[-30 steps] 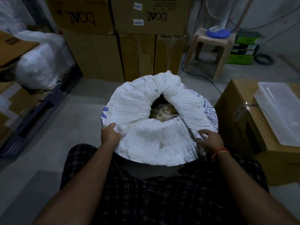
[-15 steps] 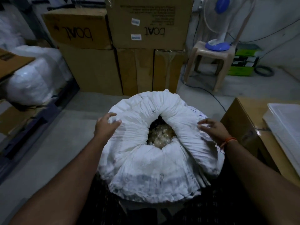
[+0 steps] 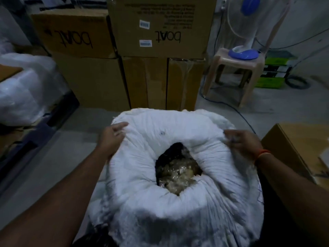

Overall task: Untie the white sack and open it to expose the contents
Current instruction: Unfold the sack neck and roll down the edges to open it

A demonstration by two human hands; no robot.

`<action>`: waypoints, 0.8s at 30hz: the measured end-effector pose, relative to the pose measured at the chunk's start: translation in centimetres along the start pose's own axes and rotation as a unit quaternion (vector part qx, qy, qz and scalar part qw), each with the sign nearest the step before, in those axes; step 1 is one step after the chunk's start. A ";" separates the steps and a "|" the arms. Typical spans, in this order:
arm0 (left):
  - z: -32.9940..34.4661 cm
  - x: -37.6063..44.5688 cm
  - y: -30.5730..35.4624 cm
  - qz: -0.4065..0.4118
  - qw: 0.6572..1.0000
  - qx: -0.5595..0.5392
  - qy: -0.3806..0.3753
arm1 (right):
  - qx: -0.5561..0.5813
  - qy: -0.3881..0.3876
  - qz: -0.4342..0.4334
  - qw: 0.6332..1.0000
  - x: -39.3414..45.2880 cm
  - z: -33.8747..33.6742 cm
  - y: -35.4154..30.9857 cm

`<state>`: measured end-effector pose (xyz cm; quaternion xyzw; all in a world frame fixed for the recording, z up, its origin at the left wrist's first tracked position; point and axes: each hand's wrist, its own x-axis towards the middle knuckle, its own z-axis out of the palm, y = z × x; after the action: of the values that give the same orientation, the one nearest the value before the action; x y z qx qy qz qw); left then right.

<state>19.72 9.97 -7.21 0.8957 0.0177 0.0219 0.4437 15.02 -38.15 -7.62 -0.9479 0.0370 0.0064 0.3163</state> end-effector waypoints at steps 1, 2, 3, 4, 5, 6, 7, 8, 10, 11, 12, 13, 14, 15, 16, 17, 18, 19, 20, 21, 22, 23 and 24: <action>0.2 0.8 -0.9 0.008 0.997 0.061 0.045 | -0.039 0.041 0.016 0.998 0.4 -0.6 0.7; 0.4 1.4 -2.0 0.014 0.990 0.116 0.078 | -0.075 0.076 0.031 0.994 0.8 -1.0 1.3; 0.7 1.7 -3.0 0.013 0.983 0.157 0.092 | -0.097 0.093 0.049 0.990 1.2 -1.1 1.7; 1.2 1.9 -3.8 0.007 0.977 0.194 0.088 | -0.116 0.096 0.061 0.987 1.6 -1.0 1.7; 1.9 2.1 -4.6 0.003 0.971 0.227 0.075 | -0.136 0.085 0.071 0.985 2.0 -0.6 1.4; 2.7 2.1 -5.0 -0.001 0.968 0.248 0.050 | -0.155 0.060 0.079 0.983 2.4 0.1 1.0; 3.6 2.1 -5.2 -0.007 0.964 0.265 0.025 | -0.166 0.029 0.085 0.982 2.7 0.8 0.6; 4.1 2.0 -5.0 -0.015 0.960 0.281 0.018 | -0.169 0.001 0.086 0.982 2.7 1.6 0.1; 4.4 2.0 -4.1 -0.057 0.957 0.277 0.062 | -0.182 -0.003 0.074 0.980 2.3 2.9 -0.6; 4.2 1.6 -3.2 -0.053 0.955 0.275 0.097 | -0.197 0.042 0.062 0.978 1.6 3.2 -1.2; 3.8 0.4 -2.0 -0.002 0.948 0.293 0.128 | -0.200 0.104 0.046 0.973 0.4 3.3 -2.0; 3.3 -1.4 -0.7 0.077 0.935 0.309 0.155 | -0.190 0.171 0.010 0.967 -1.4 3.4 -3.1; 2.7 -3.6 0.8 0.161 0.923 0.306 0.171 | -0.175 0.229 -0.046 0.957 -3.7 3.4 -4.5; 2.2 -6.4 2.1 0.229 0.919 0.271 0.172 | -0.158 0.264 -0.110 0.945 -6.5 3.5 -5.9; 1.7 -9.6 3.4 0.282 0.917 0.232 0.161 | -0.146 0.276 -0.173 0.934 -9.6 3.6 -7.4; 1.5 -12.9 4.0 0.326 0.914 0.204 0.133 | -0.138 0.271 -0.233 0.924 -12.6 3.9 -8.6; 1.5 -16.2 4.3 0.356 0.909 0.194 0.094 | -0.141 0.240 -0.289 0.916 -15.5 4.6 -9.3; 1.6 -19.1 4.3 0.390 0.897 0.201 0.053 | -0.160 0.189 -0.340 0.907 -17.9 5.4 -9.7; 1.9 -21.1 4.0 0.420 0.881 0.218 0.010 | -0.195 0.128 -0.373 0.898 -19.7 6.3 -9.8; 2.3 -22.7 3.4 0.428 0.870 0.242 -0.041 | -0.240 0.067 -0.385 0.889 -21.1 7.4 -9.6; 3.0 -23.7 2.4 0.422 0.858 0.278 -0.090 | -0.278 0.015 -0.378 0.883 -22.1 8.7 -9.1; 3.7 -24.0 1.3 0.410 0.842 0.327 -0.127 | -0.307 -0.020 -0.355 0.882 -22.7 9.8 -8.9; 4.1 -23.9 0.2 0.390 0.826 0.375 -0.158 | -0.335 -0.038 -0.329 0.882 -23.1 10.9 -8.8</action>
<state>-3.96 5.31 -10.10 0.9166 -0.3967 0.0434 0.0247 -7.24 -23.09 -10.23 -0.9540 -0.2936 -0.0506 -0.0349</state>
